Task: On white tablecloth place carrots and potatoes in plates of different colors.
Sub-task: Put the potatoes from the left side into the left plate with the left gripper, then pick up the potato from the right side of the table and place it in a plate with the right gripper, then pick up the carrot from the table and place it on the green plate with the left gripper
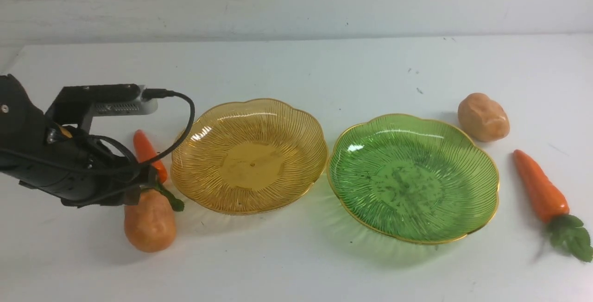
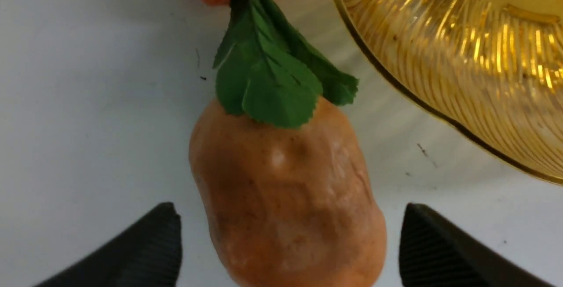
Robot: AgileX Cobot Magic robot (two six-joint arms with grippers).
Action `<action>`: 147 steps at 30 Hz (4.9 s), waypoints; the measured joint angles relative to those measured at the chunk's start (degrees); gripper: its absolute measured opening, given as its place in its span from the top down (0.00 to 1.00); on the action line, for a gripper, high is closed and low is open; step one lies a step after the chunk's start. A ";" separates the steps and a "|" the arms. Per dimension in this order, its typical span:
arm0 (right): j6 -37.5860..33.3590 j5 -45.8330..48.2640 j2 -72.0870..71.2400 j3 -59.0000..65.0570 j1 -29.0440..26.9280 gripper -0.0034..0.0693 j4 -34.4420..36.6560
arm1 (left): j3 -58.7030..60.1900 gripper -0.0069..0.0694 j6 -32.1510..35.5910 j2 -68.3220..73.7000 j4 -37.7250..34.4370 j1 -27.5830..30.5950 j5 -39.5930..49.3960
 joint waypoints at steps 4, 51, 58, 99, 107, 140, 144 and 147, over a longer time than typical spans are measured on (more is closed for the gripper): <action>-0.11 0.21 0.00 -0.21 0.00 0.97 0.19 | 0.00 0.02 -0.13 3.47 0.00 0.00 -2.51; 9.69 3.56 53.38 -42.77 0.00 0.81 -24.91 | -23.01 0.31 18.31 13.13 -16.51 -8.11 0.18; 4.55 0.95 70.72 -52.28 0.06 0.38 -23.19 | -26.21 0.10 18.48 16.03 -16.51 -8.12 3.53; 4.71 12.84 101.25 -94.04 27.97 0.25 -10.26 | -28.10 0.91 3.97 7.37 -2.87 7.98 23.95; 6.74 8.76 108.77 -94.04 31.91 0.16 -10.98 | -28.05 0.51 5.29 13.86 -6.05 7.98 20.25; 20.14 23.32 64.09 -76.53 20.82 0.87 -49.93 | -35.58 0.59 3.90 20.28 -2.12 7.21 15.07; 23.34 23.18 60.47 -63.48 11.56 0.96 -49.93 | -39.36 0.59 16.09 13.84 -14.71 -1.06 16.27; 23.54 22.30 60.91 -55.25 5.82 0.94 -49.05 | -39.87 0.59 23.78 13.48 -24.59 -11.07 14.68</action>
